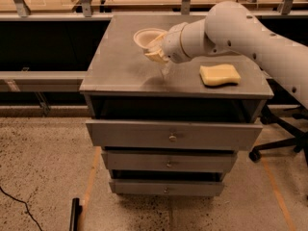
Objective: Move paper bowl near blue plastic bottle
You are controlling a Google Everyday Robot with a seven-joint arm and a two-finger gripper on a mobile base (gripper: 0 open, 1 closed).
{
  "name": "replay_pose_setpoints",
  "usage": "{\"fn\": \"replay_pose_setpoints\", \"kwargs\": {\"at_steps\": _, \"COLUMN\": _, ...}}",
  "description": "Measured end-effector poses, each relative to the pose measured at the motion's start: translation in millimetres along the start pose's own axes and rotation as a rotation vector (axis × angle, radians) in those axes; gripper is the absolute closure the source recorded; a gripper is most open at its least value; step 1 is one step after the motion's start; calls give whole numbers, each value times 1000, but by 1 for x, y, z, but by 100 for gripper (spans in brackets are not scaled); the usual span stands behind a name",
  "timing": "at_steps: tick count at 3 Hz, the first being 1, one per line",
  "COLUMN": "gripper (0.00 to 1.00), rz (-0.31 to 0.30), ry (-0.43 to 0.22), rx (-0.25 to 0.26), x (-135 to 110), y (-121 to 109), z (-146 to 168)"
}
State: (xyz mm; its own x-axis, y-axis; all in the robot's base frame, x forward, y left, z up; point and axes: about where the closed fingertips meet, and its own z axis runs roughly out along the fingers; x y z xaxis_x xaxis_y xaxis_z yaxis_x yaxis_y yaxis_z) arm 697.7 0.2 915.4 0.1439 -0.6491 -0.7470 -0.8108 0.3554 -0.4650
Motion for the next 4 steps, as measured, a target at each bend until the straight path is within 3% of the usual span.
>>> {"fn": "replay_pose_setpoints", "kwargs": {"at_steps": 1, "gripper": 100, "rz": -22, "ry": 52, "rx": 10, "x": 20, "y": -11, "z": -3}}
{"fn": "replay_pose_setpoints", "kwargs": {"at_steps": 2, "gripper": 100, "rz": -34, "ry": 146, "rx": 47, "x": 61, "y": -33, "z": -18}}
{"fn": "replay_pose_setpoints", "kwargs": {"at_steps": 3, "gripper": 84, "rz": -9, "ry": 204, "rx": 47, "x": 95, "y": -48, "z": -26}}
{"fn": "replay_pose_setpoints", "kwargs": {"at_steps": 4, "gripper": 60, "rz": -5, "ry": 219, "rx": 36, "x": 117, "y": -60, "z": -19}}
